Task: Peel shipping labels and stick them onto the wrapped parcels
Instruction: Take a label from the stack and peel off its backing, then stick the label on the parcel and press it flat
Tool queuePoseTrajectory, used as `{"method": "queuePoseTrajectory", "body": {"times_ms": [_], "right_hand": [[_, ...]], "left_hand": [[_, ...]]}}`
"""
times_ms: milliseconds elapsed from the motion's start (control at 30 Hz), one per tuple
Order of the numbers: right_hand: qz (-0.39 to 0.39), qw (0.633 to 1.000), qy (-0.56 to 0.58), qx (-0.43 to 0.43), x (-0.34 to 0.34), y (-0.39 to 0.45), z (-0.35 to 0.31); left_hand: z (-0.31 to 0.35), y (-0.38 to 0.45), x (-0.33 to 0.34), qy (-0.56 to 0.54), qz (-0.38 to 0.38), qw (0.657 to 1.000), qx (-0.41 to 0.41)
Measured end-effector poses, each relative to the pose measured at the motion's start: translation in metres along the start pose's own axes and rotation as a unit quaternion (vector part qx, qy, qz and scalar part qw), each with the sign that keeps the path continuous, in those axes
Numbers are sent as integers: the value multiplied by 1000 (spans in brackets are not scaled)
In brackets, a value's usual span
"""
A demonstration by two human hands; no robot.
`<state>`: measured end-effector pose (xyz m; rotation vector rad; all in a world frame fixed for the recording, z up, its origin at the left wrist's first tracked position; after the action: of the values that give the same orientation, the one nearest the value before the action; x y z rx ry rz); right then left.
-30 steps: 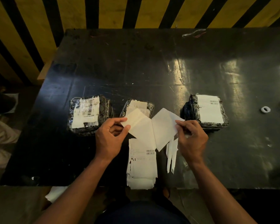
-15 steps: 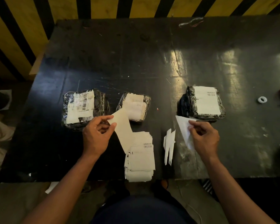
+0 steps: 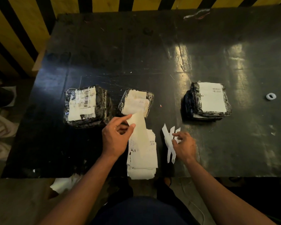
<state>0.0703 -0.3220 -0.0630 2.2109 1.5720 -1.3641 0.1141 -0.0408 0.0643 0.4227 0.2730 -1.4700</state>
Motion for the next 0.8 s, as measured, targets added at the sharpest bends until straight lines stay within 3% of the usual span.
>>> {"method": "queuePoseTrajectory", "body": {"times_ms": [100, 200, 300, 433, 600, 800], "right_hand": [[40, 998, -28, -43, -15, -7, -11], [86, 985, 38, -143, -37, -25, -47], [49, 952, 85, -290, -49, -58, -104], [-19, 902, -20, -431, -33, -96, -152], [36, 886, -160, -434, -9, -102, -164], [70, 879, -111, -458, -8, -92, -171]], "left_hand": [[5, 4, 3, -5, 4, 1000, 6], [8, 10, 6, -9, 14, 1000, 7], [10, 18, 7, -5, 27, 1000, 2], [15, 26, 9, 1, 32, 999, -3], [14, 29, 9, 26, 52, 998, -35], [5, 31, 11, 29, 38, 995, -89]]}}
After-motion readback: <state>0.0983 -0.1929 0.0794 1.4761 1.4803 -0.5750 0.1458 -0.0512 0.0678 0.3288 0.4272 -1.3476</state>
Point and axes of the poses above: each hand's wrist, its own y-axis towards the middle knuckle, its own x-axis out of the palm, z = x × y, the point moved 5 cm from there along y, towards the middle knuckle, and after that the axes turned 6 degrees about x, right-handed, at the moved point
